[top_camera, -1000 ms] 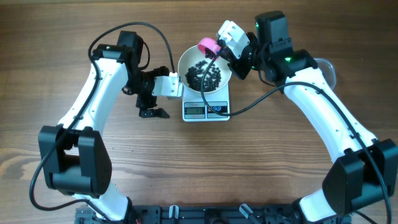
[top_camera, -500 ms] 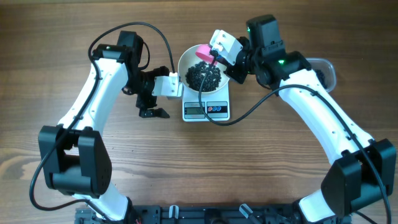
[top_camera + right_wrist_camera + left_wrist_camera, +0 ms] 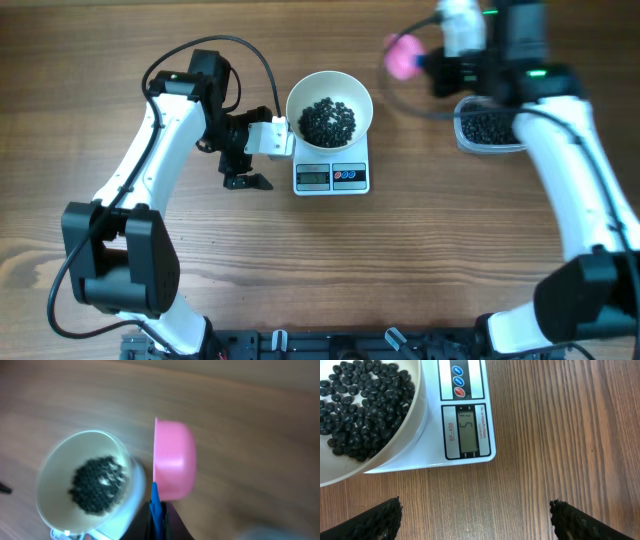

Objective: Scoop item into bowl and weigh 150g on scale
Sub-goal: 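Return the empty scoop to the bean tub with the right gripper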

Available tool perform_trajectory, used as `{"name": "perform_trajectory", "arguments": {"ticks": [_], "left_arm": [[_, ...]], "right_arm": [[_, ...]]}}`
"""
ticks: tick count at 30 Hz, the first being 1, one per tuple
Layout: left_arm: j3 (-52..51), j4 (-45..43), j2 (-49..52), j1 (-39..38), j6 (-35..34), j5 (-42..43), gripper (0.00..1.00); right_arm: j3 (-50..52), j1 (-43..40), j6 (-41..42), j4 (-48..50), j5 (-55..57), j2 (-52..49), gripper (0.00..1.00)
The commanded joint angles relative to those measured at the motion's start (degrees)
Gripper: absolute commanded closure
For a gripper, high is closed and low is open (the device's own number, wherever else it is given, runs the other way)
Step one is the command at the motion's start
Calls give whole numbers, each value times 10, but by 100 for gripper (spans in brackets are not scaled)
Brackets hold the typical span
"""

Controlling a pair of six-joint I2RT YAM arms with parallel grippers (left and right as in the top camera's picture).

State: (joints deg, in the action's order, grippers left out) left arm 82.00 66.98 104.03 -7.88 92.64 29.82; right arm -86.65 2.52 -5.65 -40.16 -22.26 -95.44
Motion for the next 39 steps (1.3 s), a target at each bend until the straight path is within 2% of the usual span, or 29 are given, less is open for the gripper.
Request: {"name": "perform_trajectory", "arguments": {"ticks": [1, 3, 6, 10, 15, 25, 34, 39], "left_arm": [[-4, 0, 0, -2, -1, 1, 0], [-4, 0, 0, -2, -1, 1, 0], [-4, 0, 0, -2, -1, 1, 0], [-4, 0, 0, -2, -1, 1, 0], [-4, 0, 0, -2, -1, 1, 0], [-4, 0, 0, -2, -1, 1, 0], [-4, 0, 0, -2, -1, 1, 0], [-4, 0, 0, -2, -1, 1, 0]], "right_arm": [[-11, -98, 48, -94, 24, 14, 96], [-7, -148, 63, -140, 44, 4, 96], [18, -192, 69, -138, 54, -9, 96], [46, -200, 75, -123, 109, -45, 96], [57, -197, 74, -116, 113, -89, 96], [58, -183, 57, -209, -50, -114, 96], [58, -176, 57, -89, -64, -114, 96], [58, -176, 57, -88, -26, -114, 96]]}}
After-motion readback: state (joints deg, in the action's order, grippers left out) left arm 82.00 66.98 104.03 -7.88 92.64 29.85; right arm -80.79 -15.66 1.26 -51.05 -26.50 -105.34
